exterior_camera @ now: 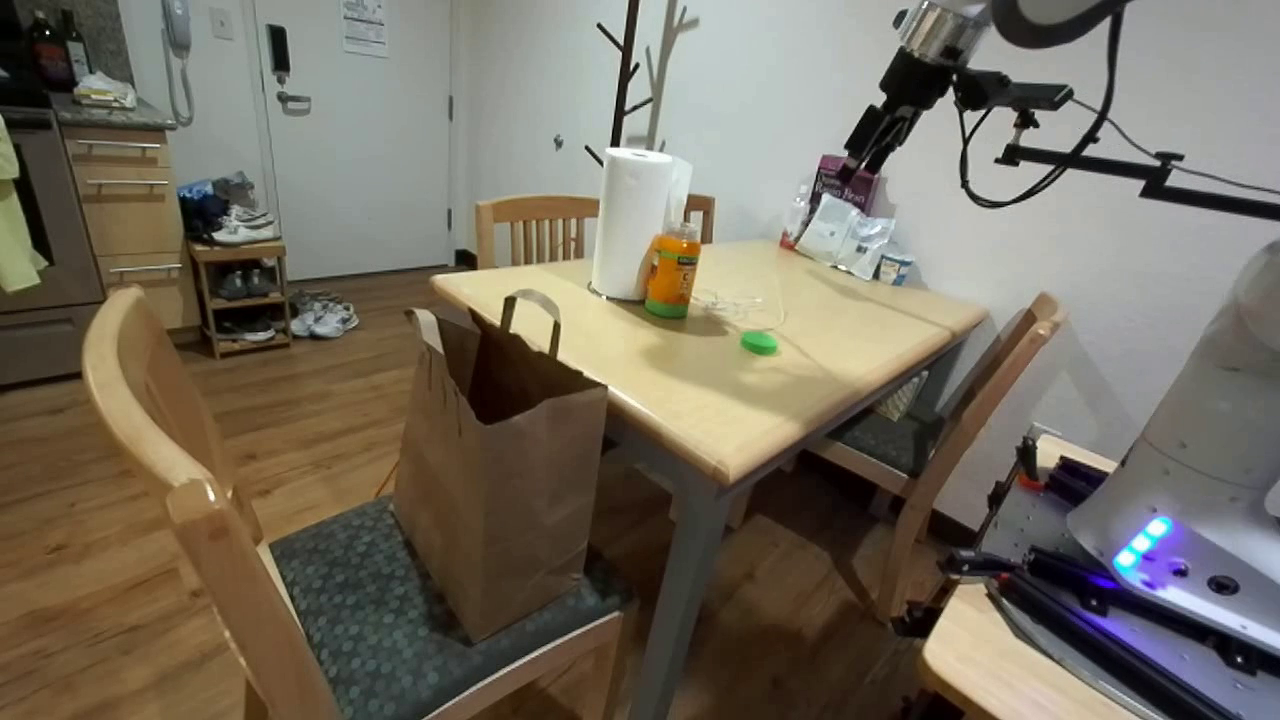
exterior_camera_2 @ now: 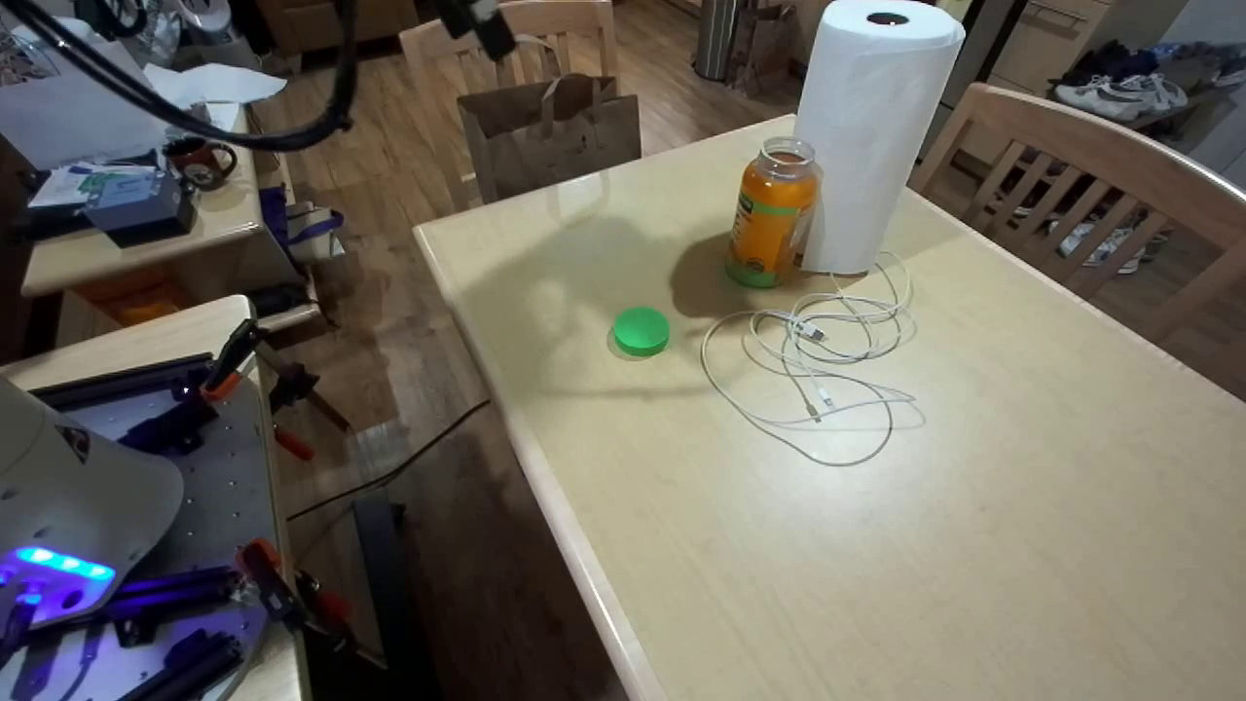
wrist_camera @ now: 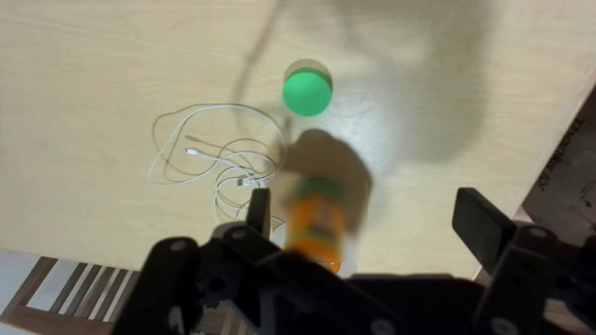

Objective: Put the cable inside the brown bag

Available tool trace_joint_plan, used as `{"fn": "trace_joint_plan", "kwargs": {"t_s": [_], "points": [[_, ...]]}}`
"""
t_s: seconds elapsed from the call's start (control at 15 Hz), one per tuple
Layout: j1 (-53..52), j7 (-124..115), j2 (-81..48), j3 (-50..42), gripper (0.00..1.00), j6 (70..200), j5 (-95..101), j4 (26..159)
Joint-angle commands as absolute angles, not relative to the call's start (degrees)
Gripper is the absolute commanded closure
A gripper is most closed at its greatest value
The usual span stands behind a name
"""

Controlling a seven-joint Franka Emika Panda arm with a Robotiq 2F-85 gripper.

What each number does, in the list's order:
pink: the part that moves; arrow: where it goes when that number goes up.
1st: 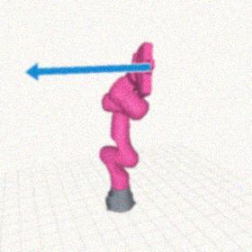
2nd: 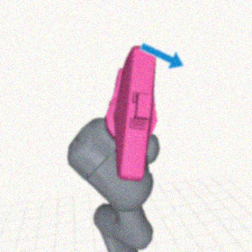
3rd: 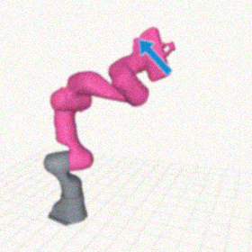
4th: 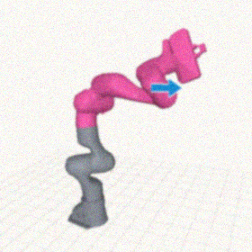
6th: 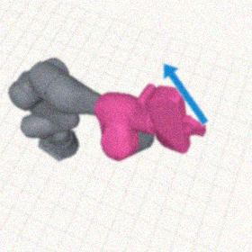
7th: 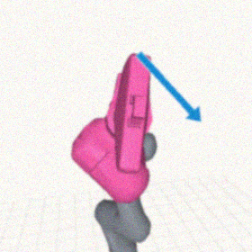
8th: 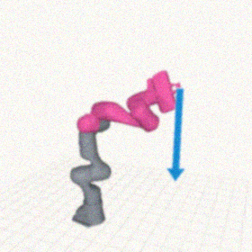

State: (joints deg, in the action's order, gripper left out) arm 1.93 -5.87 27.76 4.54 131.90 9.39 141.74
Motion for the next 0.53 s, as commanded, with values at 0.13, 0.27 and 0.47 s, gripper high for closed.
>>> {"fn": "trace_joint_plan", "kwargs": {"t_s": [0.13, 0.27, 0.47], "points": [[2.09, 5.00, 9.55, -0.83, 0.00, 131.42, 9.14, 124.05], [2.53, 1.28, 13.54, -0.34, 0.00, 131.84, 10.37, 128.21], [2.40, 1.21, 13.57, -0.26, 0.00, 131.83, 10.37, 128.52]]}}
